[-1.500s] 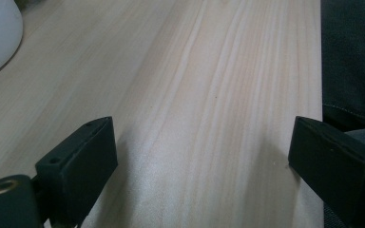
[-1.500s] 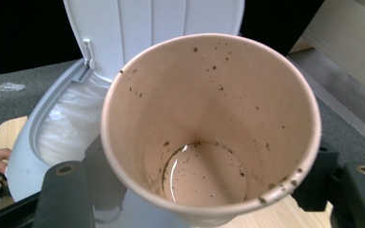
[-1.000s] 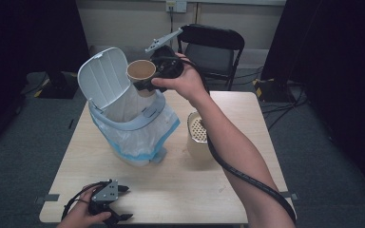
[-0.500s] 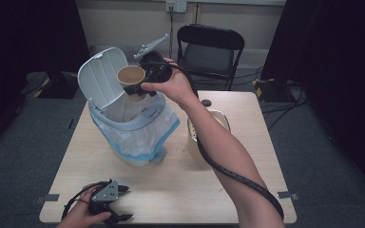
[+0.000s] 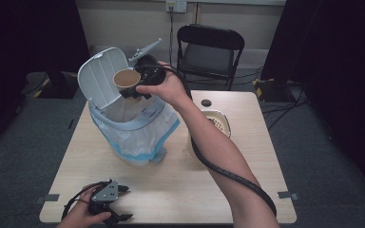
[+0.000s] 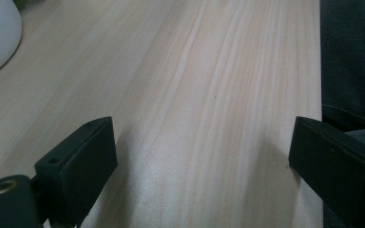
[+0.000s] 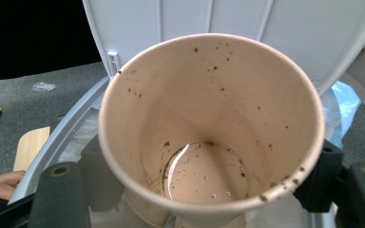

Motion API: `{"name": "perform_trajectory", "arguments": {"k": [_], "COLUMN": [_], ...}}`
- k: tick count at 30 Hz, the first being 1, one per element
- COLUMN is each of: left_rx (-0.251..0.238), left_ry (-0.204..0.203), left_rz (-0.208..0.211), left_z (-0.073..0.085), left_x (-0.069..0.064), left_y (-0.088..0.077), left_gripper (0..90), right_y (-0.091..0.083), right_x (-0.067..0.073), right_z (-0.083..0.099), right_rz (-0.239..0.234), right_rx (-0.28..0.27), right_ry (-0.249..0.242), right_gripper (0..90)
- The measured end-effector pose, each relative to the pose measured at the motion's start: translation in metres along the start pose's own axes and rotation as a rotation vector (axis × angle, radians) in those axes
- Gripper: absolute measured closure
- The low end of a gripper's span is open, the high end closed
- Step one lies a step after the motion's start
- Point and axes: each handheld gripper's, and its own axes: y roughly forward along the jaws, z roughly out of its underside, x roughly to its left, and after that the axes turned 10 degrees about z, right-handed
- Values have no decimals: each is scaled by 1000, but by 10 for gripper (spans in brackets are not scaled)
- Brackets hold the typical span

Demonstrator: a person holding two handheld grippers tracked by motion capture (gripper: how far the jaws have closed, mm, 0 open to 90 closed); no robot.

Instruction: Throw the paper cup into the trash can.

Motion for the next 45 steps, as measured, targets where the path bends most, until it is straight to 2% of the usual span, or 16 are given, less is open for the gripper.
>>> {"name": "perform_trajectory", "arguments": {"k": [2, 4, 10, 13, 20, 29, 38, 45], "left_rx": [0, 0, -8, -8, -8, -8, -7, -8], "left_ry": [0, 0, 0, 0, 0, -1, 0, 0], "left_rz": [0, 0, 2, 2, 2, 3, 4, 4], "left_z": [0, 0, 0, 0, 0, 0, 0, 0], "left_x": [0, 0, 0, 0, 0, 0, 0, 0], "left_y": [0, 0, 0, 0, 0, 0, 0, 0], "left_gripper": [82, 82, 82, 82, 82, 82, 80, 80], "right_y": [2, 3, -5, -18, -39, -64, -78, -89], "right_x": [0, 0, -1, -3, -4, 0, 0, 1], "right_z": [2, 4, 8, 12, 24, 39, 56, 72], "right_rz": [-14, -22, -21, -22, -17, -20, -20, -13], "right_rx": [5, 22, 42, 18, 2, 4, 14, 29], "right_ry": [23, 47, 40, 44, 46, 41, 55, 41], "right_gripper": [242, 140, 138, 144, 143, 142, 143, 144]}}
